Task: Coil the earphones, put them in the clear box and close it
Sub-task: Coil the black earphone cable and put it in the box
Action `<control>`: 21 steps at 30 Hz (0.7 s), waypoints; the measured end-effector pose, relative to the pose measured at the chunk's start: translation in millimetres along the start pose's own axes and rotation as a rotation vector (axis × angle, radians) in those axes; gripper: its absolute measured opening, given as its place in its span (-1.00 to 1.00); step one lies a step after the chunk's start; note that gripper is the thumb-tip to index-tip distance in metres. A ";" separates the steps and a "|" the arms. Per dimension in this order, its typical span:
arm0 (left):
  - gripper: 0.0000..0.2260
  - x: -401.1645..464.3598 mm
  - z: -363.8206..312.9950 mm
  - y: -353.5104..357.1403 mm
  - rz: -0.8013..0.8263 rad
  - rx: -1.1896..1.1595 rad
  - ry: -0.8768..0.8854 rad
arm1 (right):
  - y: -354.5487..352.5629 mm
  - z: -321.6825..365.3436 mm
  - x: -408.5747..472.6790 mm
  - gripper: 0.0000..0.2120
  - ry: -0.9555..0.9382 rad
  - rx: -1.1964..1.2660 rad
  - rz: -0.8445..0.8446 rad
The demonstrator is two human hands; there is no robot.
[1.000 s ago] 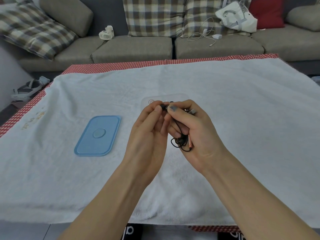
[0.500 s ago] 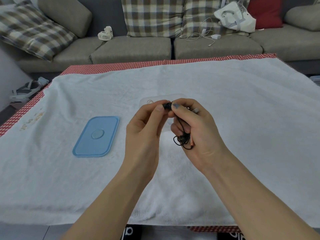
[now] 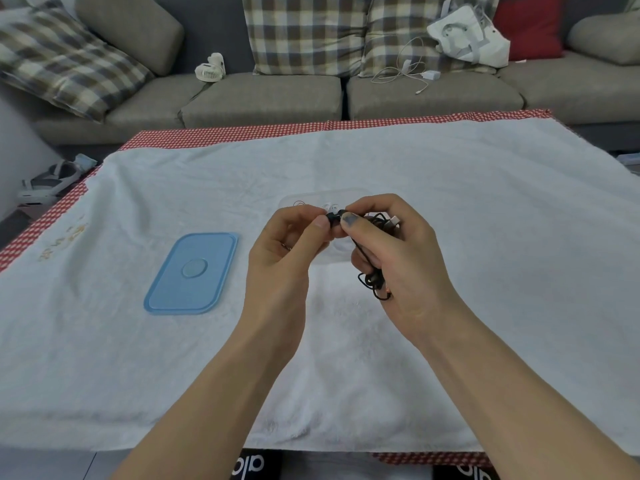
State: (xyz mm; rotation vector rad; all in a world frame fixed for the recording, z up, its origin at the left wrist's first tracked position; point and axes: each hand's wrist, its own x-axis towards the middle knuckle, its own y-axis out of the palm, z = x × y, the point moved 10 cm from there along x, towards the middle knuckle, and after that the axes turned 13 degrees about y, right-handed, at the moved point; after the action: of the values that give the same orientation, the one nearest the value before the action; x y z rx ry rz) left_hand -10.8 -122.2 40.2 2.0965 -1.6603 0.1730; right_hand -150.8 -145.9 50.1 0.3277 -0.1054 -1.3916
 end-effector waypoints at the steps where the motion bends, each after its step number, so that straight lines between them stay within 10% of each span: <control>1: -0.91 0.5 -0.8 0.7 0.009 -0.004 0.002 | -0.3 0.6 -0.1 -0.96 -0.003 -0.008 0.003; 21: -0.94 6.4 -11.3 0.3 0.057 0.056 0.106 | 9.5 -13.5 1.0 -0.88 0.132 0.171 0.089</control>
State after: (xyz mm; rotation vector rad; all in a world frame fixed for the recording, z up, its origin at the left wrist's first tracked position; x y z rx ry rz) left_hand -7.4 -123.1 52.7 2.0446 -1.6707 0.3467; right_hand -138.1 -143.3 39.9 0.5501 -0.1294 -1.2721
